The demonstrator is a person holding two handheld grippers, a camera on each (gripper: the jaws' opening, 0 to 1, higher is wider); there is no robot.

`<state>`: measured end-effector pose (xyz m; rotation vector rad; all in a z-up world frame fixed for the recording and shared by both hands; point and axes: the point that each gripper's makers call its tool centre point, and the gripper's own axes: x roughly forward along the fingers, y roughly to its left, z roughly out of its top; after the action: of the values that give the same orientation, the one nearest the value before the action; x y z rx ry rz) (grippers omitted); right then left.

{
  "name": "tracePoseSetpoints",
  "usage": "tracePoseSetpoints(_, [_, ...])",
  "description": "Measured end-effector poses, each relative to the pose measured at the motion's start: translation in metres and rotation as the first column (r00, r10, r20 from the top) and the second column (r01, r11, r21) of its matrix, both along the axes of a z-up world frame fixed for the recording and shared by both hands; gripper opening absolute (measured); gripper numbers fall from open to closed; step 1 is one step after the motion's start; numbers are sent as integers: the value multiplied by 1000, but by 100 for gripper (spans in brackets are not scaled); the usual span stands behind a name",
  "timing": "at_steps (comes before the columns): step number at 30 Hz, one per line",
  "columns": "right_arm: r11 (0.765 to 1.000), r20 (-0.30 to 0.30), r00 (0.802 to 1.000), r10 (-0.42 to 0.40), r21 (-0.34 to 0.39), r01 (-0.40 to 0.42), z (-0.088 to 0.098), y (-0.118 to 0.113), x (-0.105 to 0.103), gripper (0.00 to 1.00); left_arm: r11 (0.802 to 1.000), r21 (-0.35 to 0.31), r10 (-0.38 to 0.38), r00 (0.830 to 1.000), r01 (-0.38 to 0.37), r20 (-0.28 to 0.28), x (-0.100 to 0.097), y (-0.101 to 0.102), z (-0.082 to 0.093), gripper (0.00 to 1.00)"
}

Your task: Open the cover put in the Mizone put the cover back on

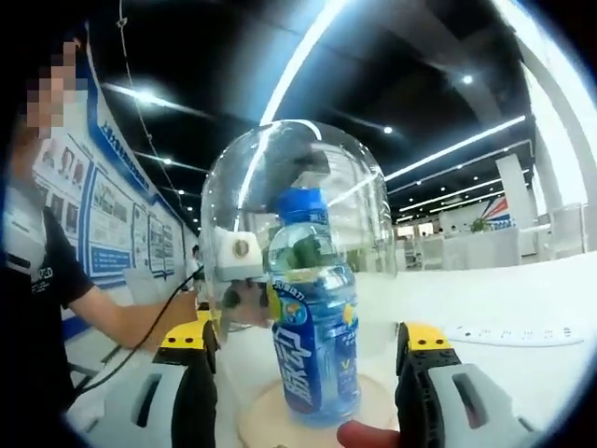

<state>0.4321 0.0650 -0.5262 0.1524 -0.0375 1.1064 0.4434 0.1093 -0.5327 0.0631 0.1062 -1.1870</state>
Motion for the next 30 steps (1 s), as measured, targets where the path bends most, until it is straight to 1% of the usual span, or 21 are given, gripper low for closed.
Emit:
tracePoseSetpoints(7, [1000,-16,1000,-3,24,3,-3,1,1,73,998,-53,33,999,-32,14,-2,2,2,80])
tracePoseSetpoints(12, [999,-18,1000,-2,32,3,-3,2,1,74,996,-75,59,998,-57,25,-6,5,3,79])
tracePoseSetpoints(18, [1000,-12,1000,-7,20,7,-2,0,0,72,994,-71,88,996,-86,31,-9,11,4,75])
tracePoseSetpoints(22, [1000,-11,1000,-11,13,11,-2,-1,-1,71,990,-63,127,991,-124,42,-13,15,6,73])
tracePoseSetpoints(26, [1000,-13,1000,-21,-8,21,-4,-5,-5,67,983,-86,167,984,-162,55,-16,23,6,68])
tracePoseSetpoints(28, [999,-4,1000,-28,-22,27,-7,-11,-9,63,979,-105,182,982,-176,45,-18,28,6,64])
tracePoseSetpoints(30, [999,-4,1000,-29,-22,29,-9,-14,-10,60,976,-116,189,981,-182,49,-21,32,6,61])
